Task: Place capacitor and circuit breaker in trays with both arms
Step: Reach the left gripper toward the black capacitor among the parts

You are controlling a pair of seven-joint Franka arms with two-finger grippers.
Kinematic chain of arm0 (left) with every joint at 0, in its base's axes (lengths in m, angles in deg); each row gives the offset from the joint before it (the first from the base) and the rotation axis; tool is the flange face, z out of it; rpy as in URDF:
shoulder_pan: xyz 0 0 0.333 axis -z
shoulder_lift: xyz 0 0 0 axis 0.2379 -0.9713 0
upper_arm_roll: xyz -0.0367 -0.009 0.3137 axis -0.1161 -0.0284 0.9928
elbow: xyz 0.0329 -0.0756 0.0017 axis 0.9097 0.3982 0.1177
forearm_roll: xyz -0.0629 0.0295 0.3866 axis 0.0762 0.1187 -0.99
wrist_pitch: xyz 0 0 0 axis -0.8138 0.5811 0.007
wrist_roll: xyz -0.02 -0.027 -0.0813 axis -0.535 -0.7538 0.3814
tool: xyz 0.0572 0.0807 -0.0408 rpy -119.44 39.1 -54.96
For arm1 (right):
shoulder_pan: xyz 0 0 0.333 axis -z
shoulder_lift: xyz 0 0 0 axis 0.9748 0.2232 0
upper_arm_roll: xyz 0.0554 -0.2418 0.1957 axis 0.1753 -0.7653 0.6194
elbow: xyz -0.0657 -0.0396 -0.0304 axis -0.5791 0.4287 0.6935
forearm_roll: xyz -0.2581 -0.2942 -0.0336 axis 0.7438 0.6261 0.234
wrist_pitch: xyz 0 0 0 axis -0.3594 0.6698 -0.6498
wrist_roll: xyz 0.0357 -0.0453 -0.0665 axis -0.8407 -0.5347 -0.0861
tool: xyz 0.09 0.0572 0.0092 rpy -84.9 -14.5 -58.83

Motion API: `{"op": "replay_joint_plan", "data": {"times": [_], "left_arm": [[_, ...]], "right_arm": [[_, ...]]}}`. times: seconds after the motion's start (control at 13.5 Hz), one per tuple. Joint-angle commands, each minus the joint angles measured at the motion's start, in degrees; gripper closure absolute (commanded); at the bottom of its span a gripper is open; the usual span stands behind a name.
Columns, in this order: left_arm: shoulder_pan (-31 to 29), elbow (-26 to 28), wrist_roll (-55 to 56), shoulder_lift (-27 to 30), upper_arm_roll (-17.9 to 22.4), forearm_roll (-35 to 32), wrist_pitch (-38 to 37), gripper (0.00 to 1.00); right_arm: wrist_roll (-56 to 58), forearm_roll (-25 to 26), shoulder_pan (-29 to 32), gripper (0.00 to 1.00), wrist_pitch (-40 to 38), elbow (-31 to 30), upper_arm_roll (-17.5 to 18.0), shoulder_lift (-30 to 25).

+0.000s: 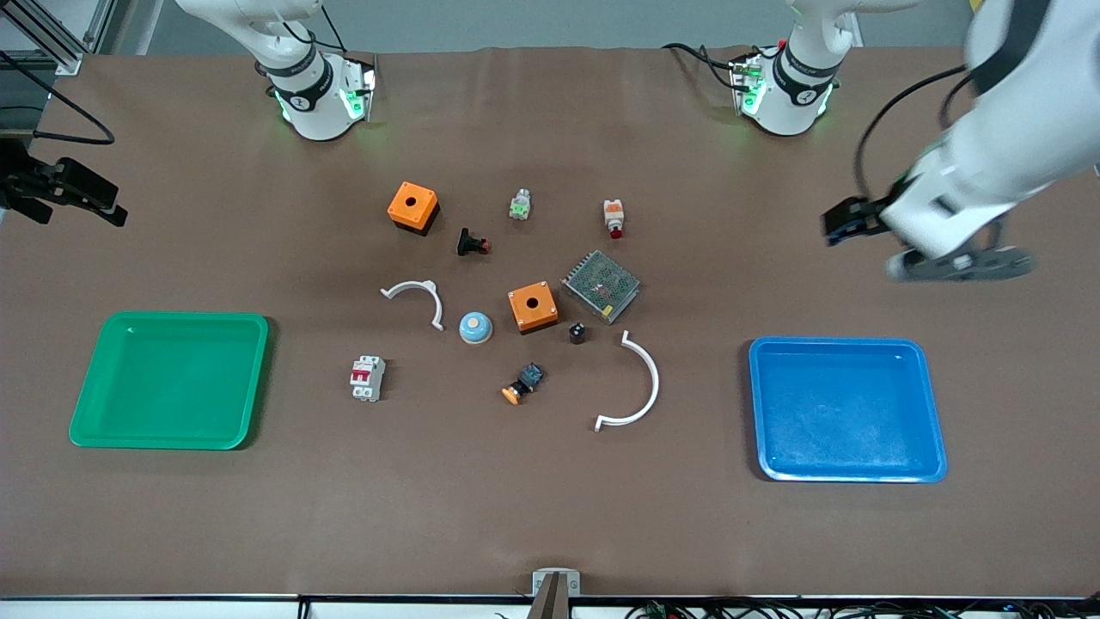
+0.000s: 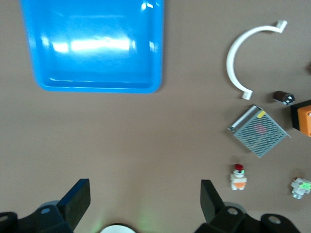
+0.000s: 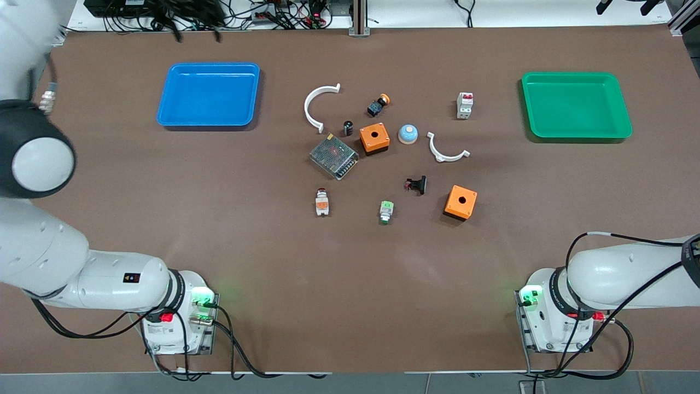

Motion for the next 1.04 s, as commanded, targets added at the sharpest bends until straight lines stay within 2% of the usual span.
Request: {"op": "replay_joint_plan", "data": {"times": [0.0,0.44,0.52,0.74,0.96], "left_arm": [[5.6,-3.1,8.4,-6.9,-0.2,-1.1,4.3,0.00],[17.4,-3.1,27.9,-20.8,0.3,-1.5,21.5,0.01],[19.0,-3.4,31.6,-23.2,0.6,-1.7,25.1,0.05],[22.3,-5.6,34.9,-29.2,1.3,-2.2,31.8,0.24],[25.8,-6.0,38.9,-33.1,3.0,-2.6,35.8,0.29]], "right_arm": [[-0.6,-0.4,0.3,0.00,0.0,-0.7,0.3,-1.3],[0.0,-0.4,0.5,0.00,-1.9,1.7,0.0,-0.1],[0.0,-0.4,0.5,0.00,-1.6,1.8,0.0,0.8],[0.7,0.4,1.3,0.00,2.5,2.0,0.0,6.5],[4.8,0.3,1.3,0.00,9.5,2.3,0.1,13.7]]}}
